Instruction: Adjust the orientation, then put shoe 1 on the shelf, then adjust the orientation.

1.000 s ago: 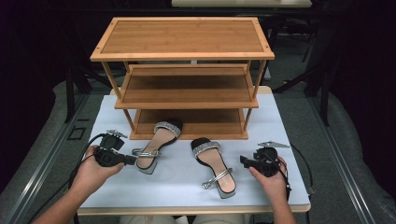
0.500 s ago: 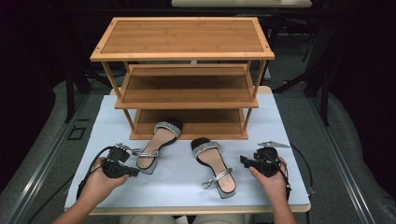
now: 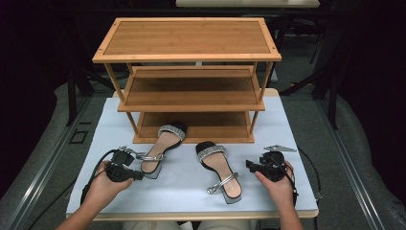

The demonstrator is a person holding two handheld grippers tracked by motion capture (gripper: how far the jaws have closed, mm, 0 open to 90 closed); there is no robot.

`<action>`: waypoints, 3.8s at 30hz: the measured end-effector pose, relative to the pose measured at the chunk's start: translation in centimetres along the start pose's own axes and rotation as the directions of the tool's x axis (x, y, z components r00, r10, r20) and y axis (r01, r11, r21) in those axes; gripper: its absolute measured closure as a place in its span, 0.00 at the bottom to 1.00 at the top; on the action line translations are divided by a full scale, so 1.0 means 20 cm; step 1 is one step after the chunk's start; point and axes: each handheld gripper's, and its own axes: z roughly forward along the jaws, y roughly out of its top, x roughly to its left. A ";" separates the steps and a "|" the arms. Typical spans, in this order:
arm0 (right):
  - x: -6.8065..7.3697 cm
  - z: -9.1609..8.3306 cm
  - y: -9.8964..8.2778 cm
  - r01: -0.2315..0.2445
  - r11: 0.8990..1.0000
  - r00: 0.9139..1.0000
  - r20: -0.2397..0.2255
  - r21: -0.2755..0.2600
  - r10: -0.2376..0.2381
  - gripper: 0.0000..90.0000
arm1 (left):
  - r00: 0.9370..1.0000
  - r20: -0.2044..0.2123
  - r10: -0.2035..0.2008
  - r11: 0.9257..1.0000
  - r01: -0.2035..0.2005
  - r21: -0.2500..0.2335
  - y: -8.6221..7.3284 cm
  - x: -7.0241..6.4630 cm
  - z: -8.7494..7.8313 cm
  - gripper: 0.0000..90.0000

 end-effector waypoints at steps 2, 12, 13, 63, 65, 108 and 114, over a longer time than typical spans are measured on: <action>0.00 0.00 0.00 -0.003 1.000 1.000 0.002 -0.005 0.003 0.40 | 1.000 0.007 0.008 1.000 -0.007 -0.008 0.01 -0.01 -0.02 1.00; 0.00 0.00 0.00 -0.003 1.000 1.000 -0.002 0.002 0.003 0.40 | 1.000 0.021 0.020 0.999 -0.019 -0.035 0.08 -0.05 -0.03 1.00; 0.00 0.00 0.00 -0.003 1.000 1.000 -0.002 0.002 0.003 0.40 | 1.000 0.021 0.017 0.999 -0.016 -0.037 0.09 -0.05 -0.03 1.00; -0.01 0.00 0.00 -0.017 1.000 1.000 -0.011 -0.011 0.017 0.40 | 1.000 0.010 -0.019 0.998 0.019 -0.052 0.57 0.00 0.26 1.00; -0.01 0.00 0.00 -0.018 1.000 1.000 -0.017 -0.009 0.018 0.40 | 1.000 0.009 -0.019 0.999 0.019 -0.051 0.57 0.00 0.26 1.00; 0.26 -0.05 0.19 0.162 0.972 0.986 0.014 0.169 -0.167 0.39 | 0.997 -0.009 -0.080 0.978 0.077 -0.194 0.09 0.20 0.10 0.43; 0.33 -0.06 0.27 0.179 0.957 0.984 -0.065 0.227 -0.168 0.39 | 0.996 -0.033 -0.088 0.982 0.081 -0.170 0.07 0.23 0.10 0.42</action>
